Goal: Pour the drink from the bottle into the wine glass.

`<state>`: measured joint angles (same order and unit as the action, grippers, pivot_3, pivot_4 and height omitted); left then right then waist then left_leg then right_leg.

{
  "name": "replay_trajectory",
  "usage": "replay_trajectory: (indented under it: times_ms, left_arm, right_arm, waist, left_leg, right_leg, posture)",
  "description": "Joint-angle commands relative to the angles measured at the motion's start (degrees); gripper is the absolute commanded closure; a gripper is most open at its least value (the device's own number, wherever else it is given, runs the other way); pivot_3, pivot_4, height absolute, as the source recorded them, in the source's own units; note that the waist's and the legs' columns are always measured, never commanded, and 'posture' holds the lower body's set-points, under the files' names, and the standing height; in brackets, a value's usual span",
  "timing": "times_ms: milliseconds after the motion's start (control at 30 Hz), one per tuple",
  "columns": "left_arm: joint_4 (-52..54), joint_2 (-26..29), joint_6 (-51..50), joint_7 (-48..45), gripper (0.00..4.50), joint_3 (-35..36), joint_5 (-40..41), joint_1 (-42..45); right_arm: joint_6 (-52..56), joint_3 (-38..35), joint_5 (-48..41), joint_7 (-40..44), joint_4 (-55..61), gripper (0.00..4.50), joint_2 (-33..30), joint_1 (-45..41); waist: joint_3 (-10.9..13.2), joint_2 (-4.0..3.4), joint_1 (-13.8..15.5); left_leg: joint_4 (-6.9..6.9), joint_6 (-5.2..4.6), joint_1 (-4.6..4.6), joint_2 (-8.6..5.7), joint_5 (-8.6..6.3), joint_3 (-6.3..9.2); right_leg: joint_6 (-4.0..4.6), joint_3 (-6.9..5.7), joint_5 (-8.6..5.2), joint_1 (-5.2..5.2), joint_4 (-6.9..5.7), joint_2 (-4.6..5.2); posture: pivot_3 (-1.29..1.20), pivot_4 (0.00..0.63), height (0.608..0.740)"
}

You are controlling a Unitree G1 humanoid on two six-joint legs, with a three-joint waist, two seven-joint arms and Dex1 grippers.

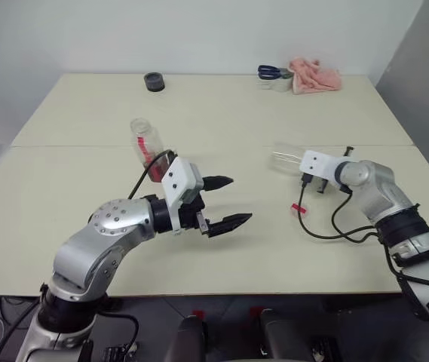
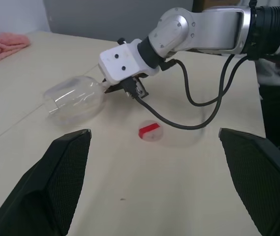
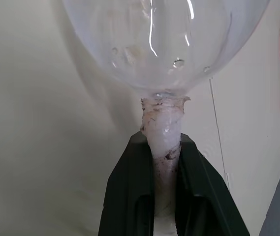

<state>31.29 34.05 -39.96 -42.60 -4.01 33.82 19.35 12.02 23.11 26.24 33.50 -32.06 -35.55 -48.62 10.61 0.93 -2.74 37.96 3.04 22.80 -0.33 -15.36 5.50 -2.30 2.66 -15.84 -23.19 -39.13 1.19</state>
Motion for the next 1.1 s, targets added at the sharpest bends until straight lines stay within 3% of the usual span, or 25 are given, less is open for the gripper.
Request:
replay_trajectory:
  times_ms: [33,167,233,300,500,767,1100]
  left_arm:
    - [2.3,-0.6,1.7,2.8,0.0,3.0,-0.5,-6.8]
    - [3.8,-3.6,8.7,7.5,0.0,4.0,-5.7,-19.0]
    - [3.9,-8.3,14.4,13.8,0.0,6.7,-9.8,-24.6]
    - [4.3,-12.4,17.5,19.8,0.0,8.9,-13.4,-29.7]
    - [11.1,-17.0,21.3,24.2,0.0,6.1,-17.4,-41.9]
    - [15.1,-17.5,19.4,26.6,0.0,7.0,-16.7,-43.3]
    - [15.5,-17.3,18.1,27.7,0.0,6.3,-17.1,-41.5]
  right_arm:
    - [-5.0,-7.9,-9.3,-3.2,0.3,4.34,7.8,-3.9]
    - [-8.0,-18.4,-22.8,-5.2,-2.6,4.34,20.4,-5.7]
    - [-9.2,-22.2,-27.9,-6.0,-6.0,4.34,26.1,-6.5]
    - [-13.2,-20.9,-27.2,-6.3,-10.3,4.34,29.5,-6.9]
    - [-22.9,-22.0,-28.4,-8.1,-22.1,4.34,37.8,-8.8]
    - [-26.2,-19.9,-24.7,-12.1,-32.7,4.34,40.0,-6.3]
    - [-17.5,-15.5,-22.7,-6.3,-18.3,4.34,34.6,5.6]
  waist:
    - [0.0,0.0,-0.7]
    - [0.0,-0.03,-2.1]
    - [0.0,-0.05,-1.6]
    - [0.0,-0.04,-0.7]
    - [0.0,-0.01,0.1]
    - [0.0,-0.05,-0.7]
    - [-0.6,-0.34,-0.2]
  left_leg:
    - [-0.02,-0.01,-0.02,0.03,-0.01,0.0]
    - [-0.1,-0.01,-0.12,0.23,-0.01,-0.03]
    - [-0.04,-0.01,0.0,0.19,-0.01,0.13]
    - [-0.02,-0.01,-0.04,0.17,-0.01,0.15]
    - [-0.04,-0.02,0.02,0.01,-0.02,0.08]
    - [-0.13,-0.03,-0.11,0.04,-0.03,-0.16]
    - [-0.14,-0.24,-1.13,-0.07,-0.19,-0.03]
  right_leg:
    - [0.0,0.01,0.0,-0.01,0.0,-0.01]
    - [0.13,0.08,0.08,-0.02,-0.05,-0.04]
    - [0.18,-0.1,0.1,-0.06,-0.07,-0.05]
    - [0.2,-0.09,0.12,0.01,-0.08,0.0]
    - [0.18,-0.04,0.13,-0.02,0.02,0.03]
    - [0.18,0.1,0.13,-0.03,0.03,-0.01]
    - [0.16,0.03,0.02,1.12,0.2,0.02]
  posture:
    - [0.0,0.15,0.74]
    - [0.0,0.15,0.74]
    - [0.0,0.15,0.74]
    - [0.0,0.15,0.74]
    - [0.0,0.15,0.74]
    - [0.0,0.15,0.74]
    - [0.0,0.15,0.74]
